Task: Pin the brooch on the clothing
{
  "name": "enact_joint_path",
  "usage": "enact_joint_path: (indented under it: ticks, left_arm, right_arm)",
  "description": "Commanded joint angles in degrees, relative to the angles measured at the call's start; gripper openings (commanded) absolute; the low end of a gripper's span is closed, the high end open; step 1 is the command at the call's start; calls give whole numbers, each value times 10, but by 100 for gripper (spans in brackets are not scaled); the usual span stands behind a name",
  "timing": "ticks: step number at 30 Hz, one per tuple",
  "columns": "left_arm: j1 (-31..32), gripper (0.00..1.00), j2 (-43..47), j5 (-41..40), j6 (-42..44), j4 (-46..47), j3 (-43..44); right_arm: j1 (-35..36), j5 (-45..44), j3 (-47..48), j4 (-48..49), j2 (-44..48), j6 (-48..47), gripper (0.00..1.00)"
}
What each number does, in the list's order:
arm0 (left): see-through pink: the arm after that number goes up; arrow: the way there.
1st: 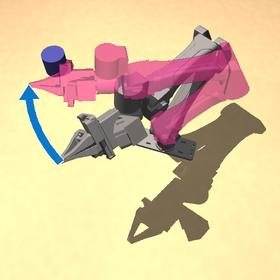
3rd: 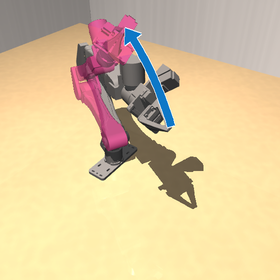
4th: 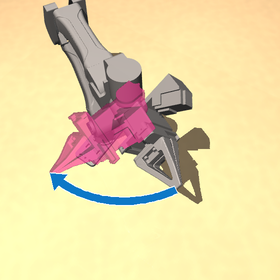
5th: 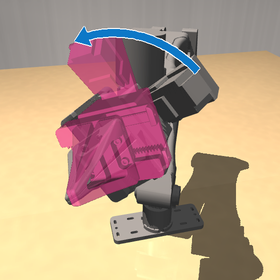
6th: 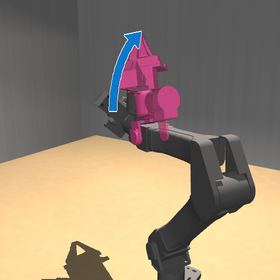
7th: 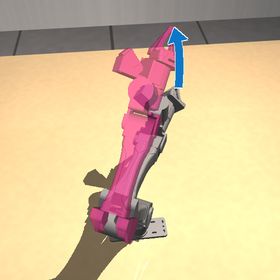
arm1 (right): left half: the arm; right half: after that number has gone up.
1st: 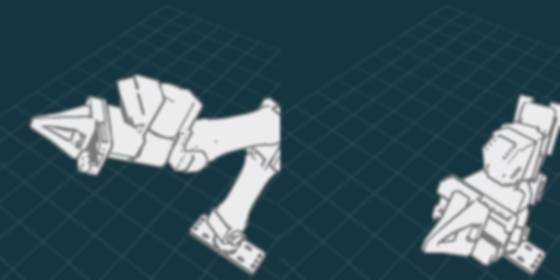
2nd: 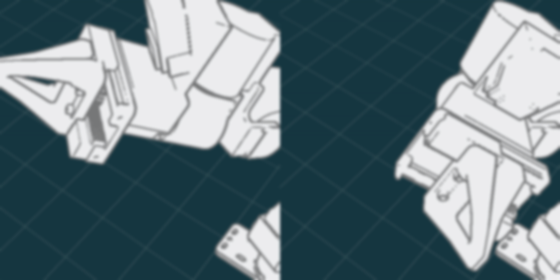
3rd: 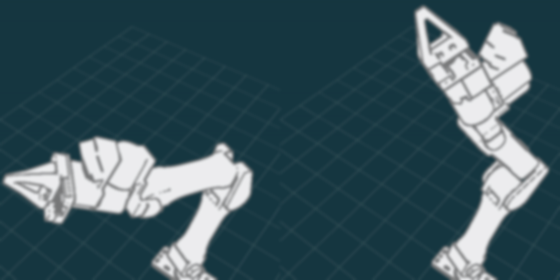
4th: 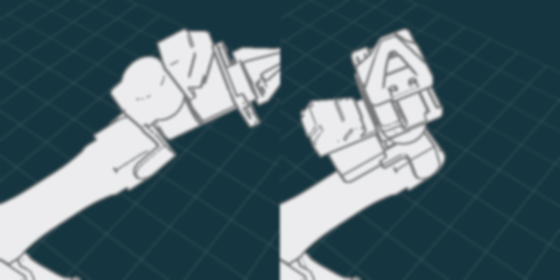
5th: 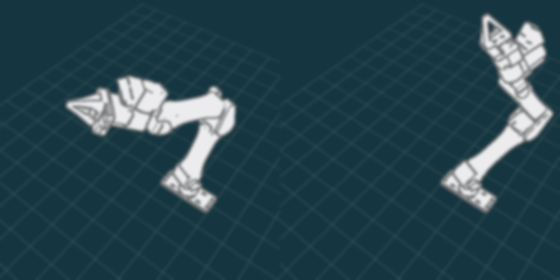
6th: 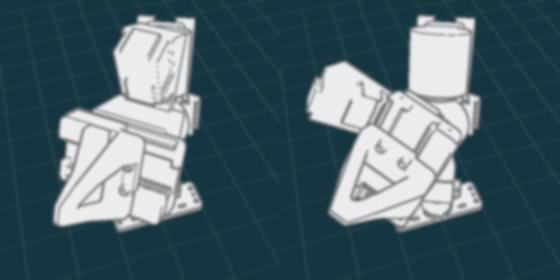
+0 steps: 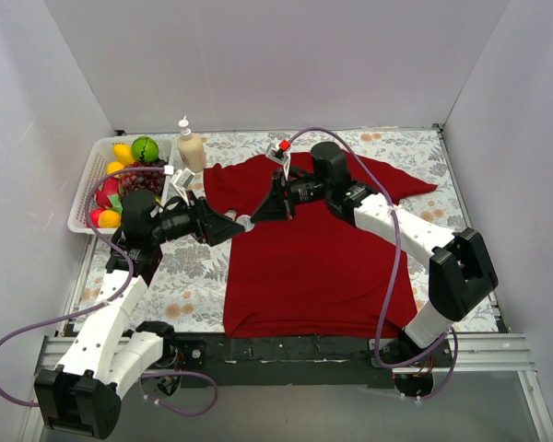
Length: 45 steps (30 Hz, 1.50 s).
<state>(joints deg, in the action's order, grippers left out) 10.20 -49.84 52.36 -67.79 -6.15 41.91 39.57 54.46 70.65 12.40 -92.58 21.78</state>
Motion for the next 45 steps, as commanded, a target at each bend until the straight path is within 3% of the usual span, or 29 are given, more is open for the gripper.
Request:
enact_joint_path:
  ticks: [1, 7, 12, 20, 25, 31, 34, 41, 45]
  left_arm:
    - [1, 79, 2, 12, 38, -26, 24]
    - [0, 70, -11, 38, 45, -29, 30]
    - [1, 56, -19, 41, 39, -20, 35]
    - [3, 53, -46, 78, 18, 12, 40]
    - [18, 45, -55, 83, 20, 11, 41]
    - [34, 44, -61, 91, 28, 10, 41]
    - [41, 34, -65, 82, 39, -3, 42]
    - [45, 0, -63, 71, 41, -12, 43]
    - [46, 0, -58, 63, 37, -14, 45]
  right_arm:
    - [2, 28, 59, -143, 31, -126, 1]
    - [2, 61, 87, -200, 27, -169, 1]
    - [2, 82, 90, -213, 27, -176, 1]
    - [2, 85, 92, -213, 27, -171, 1]
    - [2, 93, 97, -212, 22, -170, 1]
    - [2, 91, 106, -218, 16, -173, 1]
    - [2, 90, 106, -219, 14, -173, 1]
    - [2, 83, 105, -221, 15, -174, 1]
    - [2, 66, 104, -205, 23, -164, 1]
